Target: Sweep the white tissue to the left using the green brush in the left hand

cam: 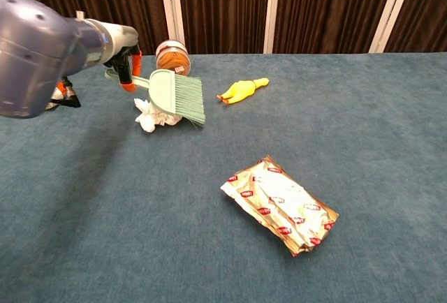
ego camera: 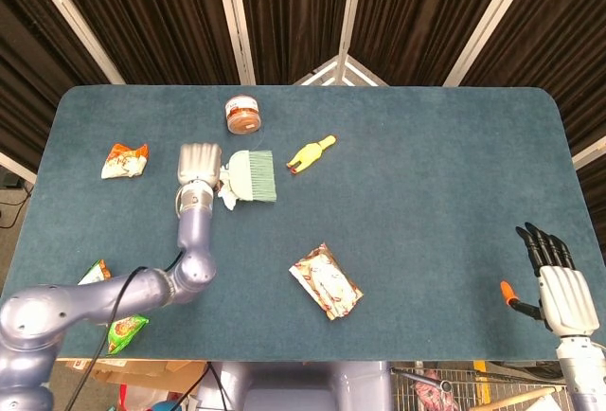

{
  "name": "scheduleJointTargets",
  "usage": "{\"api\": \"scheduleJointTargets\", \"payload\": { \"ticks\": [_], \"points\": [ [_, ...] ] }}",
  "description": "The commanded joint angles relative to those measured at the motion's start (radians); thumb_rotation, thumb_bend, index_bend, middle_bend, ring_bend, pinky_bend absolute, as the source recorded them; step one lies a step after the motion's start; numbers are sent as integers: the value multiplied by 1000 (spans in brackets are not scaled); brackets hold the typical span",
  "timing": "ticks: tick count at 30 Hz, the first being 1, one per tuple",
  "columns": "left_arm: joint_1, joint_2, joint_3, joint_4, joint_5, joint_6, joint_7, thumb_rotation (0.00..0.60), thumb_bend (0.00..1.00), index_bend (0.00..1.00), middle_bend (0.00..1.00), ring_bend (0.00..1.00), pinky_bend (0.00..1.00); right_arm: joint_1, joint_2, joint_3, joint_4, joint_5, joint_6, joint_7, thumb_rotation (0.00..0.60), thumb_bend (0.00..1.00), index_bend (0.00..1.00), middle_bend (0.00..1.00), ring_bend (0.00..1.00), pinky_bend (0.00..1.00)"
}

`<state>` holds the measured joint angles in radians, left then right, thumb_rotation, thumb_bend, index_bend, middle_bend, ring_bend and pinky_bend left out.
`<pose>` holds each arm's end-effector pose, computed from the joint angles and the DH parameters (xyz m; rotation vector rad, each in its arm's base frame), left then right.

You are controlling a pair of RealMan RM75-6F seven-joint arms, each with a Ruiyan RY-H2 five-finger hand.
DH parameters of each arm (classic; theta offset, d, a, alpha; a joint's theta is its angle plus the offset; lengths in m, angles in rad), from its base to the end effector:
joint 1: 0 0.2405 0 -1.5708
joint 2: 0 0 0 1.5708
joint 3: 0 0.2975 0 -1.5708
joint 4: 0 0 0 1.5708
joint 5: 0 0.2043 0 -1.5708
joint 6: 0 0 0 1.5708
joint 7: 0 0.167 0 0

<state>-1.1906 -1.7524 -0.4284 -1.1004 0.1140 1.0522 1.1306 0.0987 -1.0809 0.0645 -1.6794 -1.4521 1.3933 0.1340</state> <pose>-0.1044 0.5149 -0.0237 -1.5119 -0.9292 -0.4126 -0.3431 -0.2128 0.1804 1.3342 -1.0997 0.9720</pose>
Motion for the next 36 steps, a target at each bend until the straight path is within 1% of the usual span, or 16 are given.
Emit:
{"api": "scheduleJointTargets", "payload": {
  "ticks": [1, 5, 9, 13, 17, 22, 25, 29, 33, 36],
  "points": [
    [-52, -82, -9, 138, -48, -73, 46, 600, 755, 819, 1000, 1000, 1000, 0, 1, 1, -3, -2, 2, 12, 600, 344, 0, 0, 0, 0],
    [-44, -92, -7, 158, -66, -81, 61, 600, 755, 819, 1000, 1000, 1000, -2, -4, 2, 4, -14, 16, 18, 600, 344, 0, 0, 0, 0],
    [-24, -63, -9, 110, -92, -62, 86, 600, 757, 820, 1000, 1000, 1000, -3, -2, 1, 4, -13, 16, 21, 600, 344, 0, 0, 0, 0],
    [10, 30, -8, -31, -133, -7, 133, 600, 758, 820, 1000, 1000, 1000, -6, -2, 1, 4, -13, 20, 22, 600, 344, 0, 0, 0, 0],
    [57, 158, 13, -204, -197, 59, 198, 600, 758, 820, 1000, 1000, 1000, -6, -4, 1, 3, -19, 25, 24, 600, 344, 0, 0, 0, 0],
    [102, 269, 46, -318, -235, 96, 234, 600, 758, 820, 1000, 1000, 1000, -7, -7, -1, 6, -31, 35, 18, 600, 343, 0, 0, 0, 0],
    [131, 322, 57, -361, -218, 100, 211, 600, 758, 820, 1000, 1000, 1000, -7, -8, -1, 5, -30, 34, 18, 600, 344, 0, 0, 0, 0],
    [172, 391, 64, -408, -165, 94, 152, 600, 758, 821, 1000, 1000, 1000, -6, -10, 0, 3, -28, 32, 17, 600, 344, 0, 0, 0, 0],
    [195, 444, 69, -451, -96, 77, 98, 600, 758, 821, 1000, 1000, 1000, -5, -14, 1, 3, -26, 31, 11, 600, 344, 0, 0, 0, 0],
    [199, 465, 87, -472, -11, 71, 69, 600, 758, 821, 1000, 1000, 1000, -5, -14, 0, 1, -22, 29, 8, 600, 343, 0, 0, 0, 0]
  ]
}}
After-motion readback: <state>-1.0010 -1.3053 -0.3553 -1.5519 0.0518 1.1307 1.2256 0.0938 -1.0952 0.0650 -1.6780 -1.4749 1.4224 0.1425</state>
